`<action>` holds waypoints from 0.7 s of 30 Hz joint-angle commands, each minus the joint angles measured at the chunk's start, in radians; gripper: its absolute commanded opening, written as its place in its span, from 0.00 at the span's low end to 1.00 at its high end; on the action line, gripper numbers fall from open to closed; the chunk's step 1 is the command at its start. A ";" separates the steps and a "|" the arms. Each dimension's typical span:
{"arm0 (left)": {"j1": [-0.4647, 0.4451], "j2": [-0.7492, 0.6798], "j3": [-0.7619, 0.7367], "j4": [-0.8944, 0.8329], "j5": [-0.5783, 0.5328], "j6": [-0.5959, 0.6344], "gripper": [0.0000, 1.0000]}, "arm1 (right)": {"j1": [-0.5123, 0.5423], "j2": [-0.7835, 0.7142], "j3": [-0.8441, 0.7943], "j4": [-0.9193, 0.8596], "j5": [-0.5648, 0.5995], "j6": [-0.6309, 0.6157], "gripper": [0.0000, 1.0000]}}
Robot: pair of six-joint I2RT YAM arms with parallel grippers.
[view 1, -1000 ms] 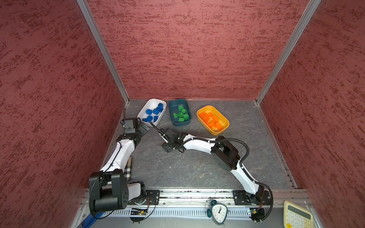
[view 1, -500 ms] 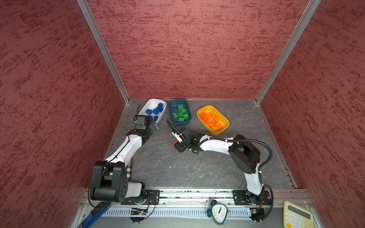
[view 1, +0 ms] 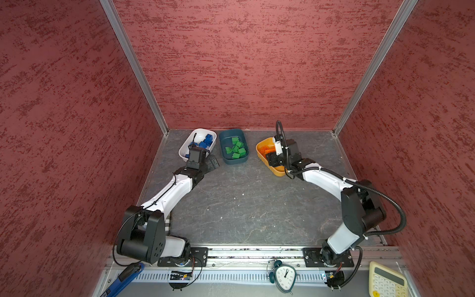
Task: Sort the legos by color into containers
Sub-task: 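Carry the orange brick to the yellow tub and release it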
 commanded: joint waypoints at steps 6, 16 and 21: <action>0.052 -0.062 -0.028 -0.022 -0.032 0.006 0.99 | -0.100 0.277 0.338 -0.211 -0.094 -0.091 0.59; 0.133 -0.112 -0.080 -0.038 -0.010 -0.009 0.99 | -0.100 0.417 0.577 -0.303 -0.122 -0.054 0.83; 0.175 -0.115 -0.091 -0.037 -0.010 0.010 0.99 | -0.100 0.287 0.425 -0.212 -0.153 -0.099 0.90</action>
